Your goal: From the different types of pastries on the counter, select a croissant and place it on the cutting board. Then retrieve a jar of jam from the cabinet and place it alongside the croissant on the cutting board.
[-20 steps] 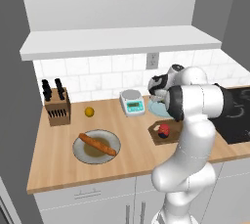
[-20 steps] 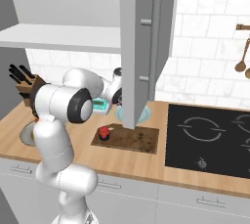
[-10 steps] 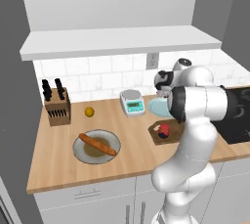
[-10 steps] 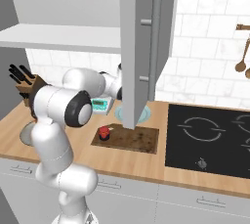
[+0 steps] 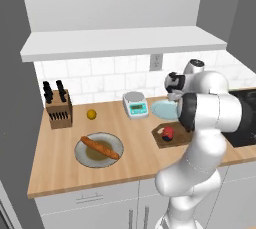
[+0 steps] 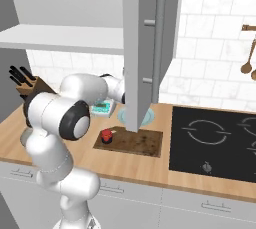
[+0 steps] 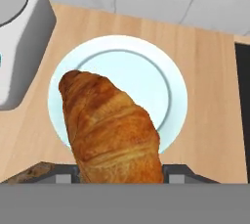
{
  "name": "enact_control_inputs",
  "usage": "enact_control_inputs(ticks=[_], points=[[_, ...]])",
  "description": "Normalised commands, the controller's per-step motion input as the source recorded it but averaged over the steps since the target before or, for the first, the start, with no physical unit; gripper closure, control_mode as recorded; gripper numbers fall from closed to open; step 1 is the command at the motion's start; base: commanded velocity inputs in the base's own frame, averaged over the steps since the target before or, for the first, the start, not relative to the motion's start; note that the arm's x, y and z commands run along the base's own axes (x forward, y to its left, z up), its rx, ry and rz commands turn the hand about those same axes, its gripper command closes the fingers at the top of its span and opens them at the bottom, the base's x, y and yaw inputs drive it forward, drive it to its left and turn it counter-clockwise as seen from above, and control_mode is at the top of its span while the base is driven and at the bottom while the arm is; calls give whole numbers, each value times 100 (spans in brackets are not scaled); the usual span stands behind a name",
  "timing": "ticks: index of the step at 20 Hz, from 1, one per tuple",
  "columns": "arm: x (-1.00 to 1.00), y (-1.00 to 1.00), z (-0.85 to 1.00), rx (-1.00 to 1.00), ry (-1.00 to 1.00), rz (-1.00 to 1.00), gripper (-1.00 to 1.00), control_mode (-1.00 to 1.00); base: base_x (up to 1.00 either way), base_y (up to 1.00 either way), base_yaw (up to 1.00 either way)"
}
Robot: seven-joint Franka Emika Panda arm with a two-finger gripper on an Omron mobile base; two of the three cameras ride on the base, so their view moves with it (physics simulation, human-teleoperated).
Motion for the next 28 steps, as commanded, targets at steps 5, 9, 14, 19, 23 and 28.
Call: enact_control_inputs(ticks=[5,9,14,19,23,28], points=[[-100,-3,-88,-8,-9,-10,100,-100,0,0,0],[-98,0,-67,-3,-3,-12,100,-100,0,0,0],[-28,-1,-20,1,0,-4,100,-100,0,0,0],[22,-10,0,3,-3,-1,100,-100,0,0,0],[0,-4,0,1,-1,0,100,-100,0,0,0],[-1,-22,0,0,0,0,100,-100,0,0,0]])
